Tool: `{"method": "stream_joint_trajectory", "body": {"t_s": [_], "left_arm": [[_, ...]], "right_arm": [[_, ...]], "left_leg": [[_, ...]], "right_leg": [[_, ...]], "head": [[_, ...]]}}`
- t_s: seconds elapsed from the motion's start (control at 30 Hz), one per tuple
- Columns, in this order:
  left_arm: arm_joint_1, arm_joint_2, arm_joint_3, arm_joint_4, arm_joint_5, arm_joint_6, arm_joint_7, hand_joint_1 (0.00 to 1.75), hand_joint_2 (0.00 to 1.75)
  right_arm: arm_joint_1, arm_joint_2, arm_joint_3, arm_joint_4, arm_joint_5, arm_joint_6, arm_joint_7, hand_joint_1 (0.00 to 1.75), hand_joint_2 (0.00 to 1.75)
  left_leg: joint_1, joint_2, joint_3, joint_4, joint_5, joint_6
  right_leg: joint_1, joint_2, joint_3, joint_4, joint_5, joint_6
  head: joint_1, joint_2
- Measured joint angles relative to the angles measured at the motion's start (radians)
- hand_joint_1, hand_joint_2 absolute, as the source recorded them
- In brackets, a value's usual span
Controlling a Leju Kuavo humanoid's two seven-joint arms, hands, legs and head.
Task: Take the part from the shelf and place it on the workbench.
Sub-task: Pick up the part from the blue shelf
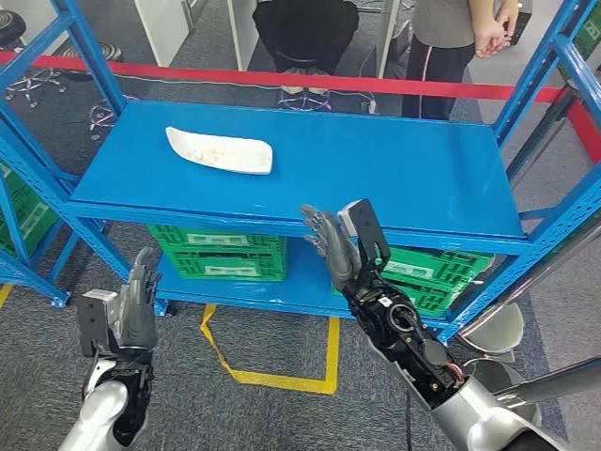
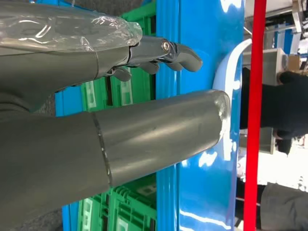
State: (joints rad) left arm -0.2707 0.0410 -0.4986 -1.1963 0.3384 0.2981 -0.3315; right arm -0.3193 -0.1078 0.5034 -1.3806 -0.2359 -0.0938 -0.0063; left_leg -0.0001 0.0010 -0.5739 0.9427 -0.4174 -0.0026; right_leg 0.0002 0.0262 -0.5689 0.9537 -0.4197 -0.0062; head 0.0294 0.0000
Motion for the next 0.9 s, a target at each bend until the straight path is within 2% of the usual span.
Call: {"method": "stream_joint_trajectory", "body": {"t_s": [0.67,0.9], "left_arm": [[-0.018,0.004,0.001,0.0,0.008,-0.016,0.0,0.0,0.0],[-0.018,0.005,0.001,0.0,0.012,-0.017,0.005,0.0,0.0]], "right_arm": [[0.001,-0.017,-0.069,-0.053,0.025,0.007,0.017,0.0,0.0],[0.005,-0.017,-0.071,-0.071,0.02,0.016,0.022,0.0,0.0]], "left_leg": [[-0.001,0.0,0.001,0.0,0.0,0.0],[-0.005,0.0,0.0,0.003,-0.004,0.005]], "right_leg": [[0.0,0.001,0.0,0.0,0.0,0.0],[-0.002,0.0,0.002,-0.001,-0.001,0.003]], "head": [[0.0,0.0],[0.0,0.0]]}}
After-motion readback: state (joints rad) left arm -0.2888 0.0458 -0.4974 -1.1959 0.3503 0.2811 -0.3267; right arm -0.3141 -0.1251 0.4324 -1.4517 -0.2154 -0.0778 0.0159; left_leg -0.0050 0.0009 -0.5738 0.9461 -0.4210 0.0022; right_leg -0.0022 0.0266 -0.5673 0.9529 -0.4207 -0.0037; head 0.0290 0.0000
